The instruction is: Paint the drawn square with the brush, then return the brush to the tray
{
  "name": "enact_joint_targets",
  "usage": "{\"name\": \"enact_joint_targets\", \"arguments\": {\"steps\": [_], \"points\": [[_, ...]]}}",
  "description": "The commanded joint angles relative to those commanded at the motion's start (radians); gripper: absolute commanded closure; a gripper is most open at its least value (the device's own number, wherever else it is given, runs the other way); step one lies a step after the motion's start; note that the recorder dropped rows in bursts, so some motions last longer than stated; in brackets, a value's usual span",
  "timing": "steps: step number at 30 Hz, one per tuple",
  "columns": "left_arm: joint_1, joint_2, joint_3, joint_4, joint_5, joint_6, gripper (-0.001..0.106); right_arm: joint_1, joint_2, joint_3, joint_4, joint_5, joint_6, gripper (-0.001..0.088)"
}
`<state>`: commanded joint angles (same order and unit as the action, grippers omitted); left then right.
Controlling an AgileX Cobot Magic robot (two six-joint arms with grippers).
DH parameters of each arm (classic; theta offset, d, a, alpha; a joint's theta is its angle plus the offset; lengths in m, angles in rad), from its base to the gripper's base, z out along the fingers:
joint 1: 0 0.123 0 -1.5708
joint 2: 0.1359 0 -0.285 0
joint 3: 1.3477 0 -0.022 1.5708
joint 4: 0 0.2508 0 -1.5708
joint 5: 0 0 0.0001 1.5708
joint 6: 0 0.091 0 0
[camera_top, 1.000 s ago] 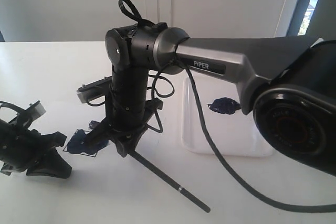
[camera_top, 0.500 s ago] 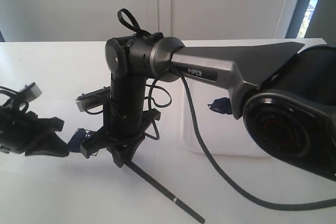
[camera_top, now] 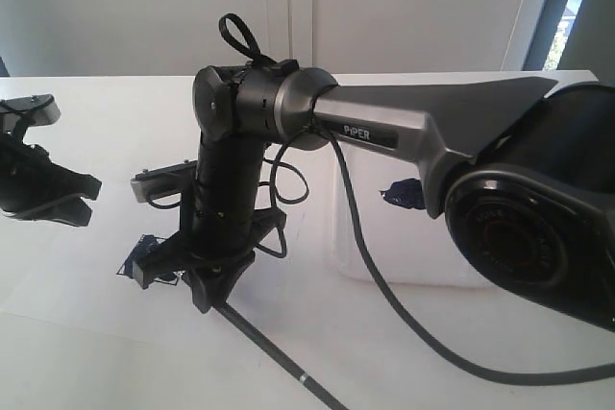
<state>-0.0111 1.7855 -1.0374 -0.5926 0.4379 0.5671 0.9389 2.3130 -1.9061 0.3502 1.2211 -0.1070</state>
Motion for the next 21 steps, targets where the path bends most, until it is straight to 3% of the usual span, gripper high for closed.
{"name": "enact_joint_targets", "arguments": {"steps": [21], "points": [[0.0,0.03,0.0,-0.007,0.025,-0.013,0.105,-0.013,0.043,-0.061,-0.048,0.0,0.01,0.0868]]}}
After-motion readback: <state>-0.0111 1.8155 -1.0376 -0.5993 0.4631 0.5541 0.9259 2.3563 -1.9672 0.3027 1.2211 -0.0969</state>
